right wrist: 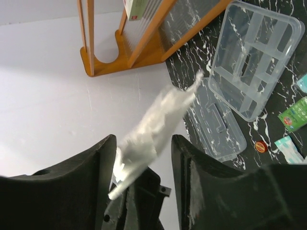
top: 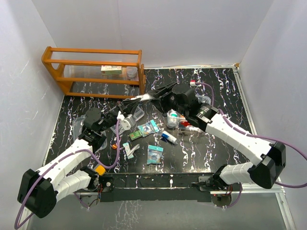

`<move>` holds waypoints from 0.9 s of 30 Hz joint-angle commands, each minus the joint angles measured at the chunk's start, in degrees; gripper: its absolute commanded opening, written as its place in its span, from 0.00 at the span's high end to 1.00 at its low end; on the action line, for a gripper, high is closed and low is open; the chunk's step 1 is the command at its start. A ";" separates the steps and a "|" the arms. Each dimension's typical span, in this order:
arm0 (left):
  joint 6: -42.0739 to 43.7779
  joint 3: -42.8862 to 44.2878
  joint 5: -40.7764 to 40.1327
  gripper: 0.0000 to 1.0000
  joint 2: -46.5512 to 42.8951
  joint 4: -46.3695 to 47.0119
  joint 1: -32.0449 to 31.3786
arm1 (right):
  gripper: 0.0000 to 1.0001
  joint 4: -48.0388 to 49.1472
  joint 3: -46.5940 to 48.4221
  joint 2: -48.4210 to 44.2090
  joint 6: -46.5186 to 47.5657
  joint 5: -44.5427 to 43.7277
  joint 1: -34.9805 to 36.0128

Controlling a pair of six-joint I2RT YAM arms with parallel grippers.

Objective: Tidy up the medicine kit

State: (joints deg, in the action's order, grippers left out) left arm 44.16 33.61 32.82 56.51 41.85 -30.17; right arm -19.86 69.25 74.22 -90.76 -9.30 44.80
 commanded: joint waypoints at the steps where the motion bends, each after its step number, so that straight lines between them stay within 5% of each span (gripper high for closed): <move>1: 1.21 -1.08 2.57 1.00 -2.57 0.40 -0.54 | 0.58 2.46 3.85 1.27 0.32 1.37 -2.13; 6: 0.30 -2.21 1.93 0.93 -3.82 -0.87 -0.92 | 0.77 5.64 1.56 0.94 0.78 3.89 -3.11; 9: -2.45 -1.47 1.70 0.75 -3.92 -2.75 -0.92 | 0.86 9.02 -0.50 -0.02 2.69 4.99 -3.94; 12: -11.32 -0.60 -1.57 0.54 -4.93 -3.73 -0.99 | 0.88 10.13 -0.82 -0.85 8.30 5.42 -5.53; 16: -28.51 2.06 -11.14 0.44 -8.53 -14.84 -0.99 | 0.88 9.93 -0.55 -2.07 23.64 12.24 -13.26; 20: -42.97 1.71 -15.64 0.40 -12.68 -21.44 -0.97 | 0.86 -3.84 4.42 -1.76 43.19 19.12 -20.93; 27: -59.33 8.25 -28.00 0.33 -11.39 -37.51 -0.98 | 0.82 -27.15 11.67 0.08 67.12 12.96 -27.32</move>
State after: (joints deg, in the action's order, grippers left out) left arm -2.61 36.12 13.91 43.44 15.07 -30.98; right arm -33.67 76.12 74.54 -42.30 5.50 19.49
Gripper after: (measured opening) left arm 0.653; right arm 0.174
